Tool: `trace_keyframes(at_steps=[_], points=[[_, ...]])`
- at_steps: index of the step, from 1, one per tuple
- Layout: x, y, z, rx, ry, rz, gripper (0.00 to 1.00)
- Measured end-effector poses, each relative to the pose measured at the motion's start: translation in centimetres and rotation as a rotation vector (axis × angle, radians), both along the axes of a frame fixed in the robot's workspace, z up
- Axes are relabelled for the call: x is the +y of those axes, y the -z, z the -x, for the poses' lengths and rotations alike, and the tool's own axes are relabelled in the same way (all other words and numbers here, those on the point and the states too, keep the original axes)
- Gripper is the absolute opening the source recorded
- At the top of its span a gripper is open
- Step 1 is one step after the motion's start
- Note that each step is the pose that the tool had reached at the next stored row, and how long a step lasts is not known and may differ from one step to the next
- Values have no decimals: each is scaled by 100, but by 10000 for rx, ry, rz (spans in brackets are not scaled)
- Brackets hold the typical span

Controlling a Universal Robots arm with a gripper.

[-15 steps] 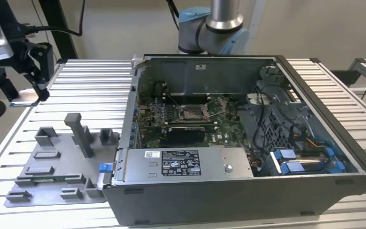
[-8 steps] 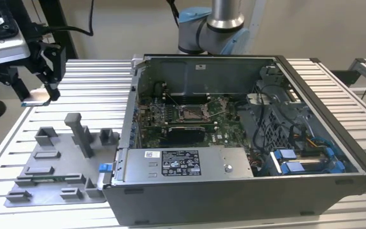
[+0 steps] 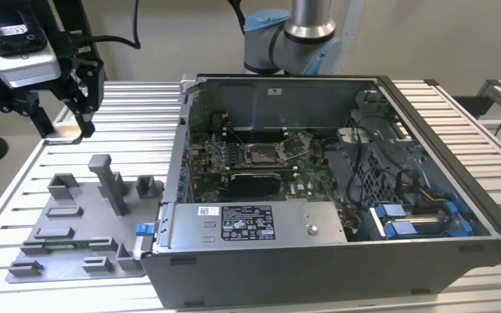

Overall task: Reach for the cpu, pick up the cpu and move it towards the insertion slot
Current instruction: 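Pick up the cpu and move it towards the insertion slot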

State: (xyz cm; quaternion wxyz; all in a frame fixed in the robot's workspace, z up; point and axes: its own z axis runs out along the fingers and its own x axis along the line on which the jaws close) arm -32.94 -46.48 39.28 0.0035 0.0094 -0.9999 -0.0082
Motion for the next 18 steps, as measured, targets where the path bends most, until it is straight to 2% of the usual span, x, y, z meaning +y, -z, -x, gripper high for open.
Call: trace_keyframes(at_steps=[7, 18], points=[[0, 0, -185, 39, 0, 0, 0], [0, 0, -554, 146, -1, 0, 0]])
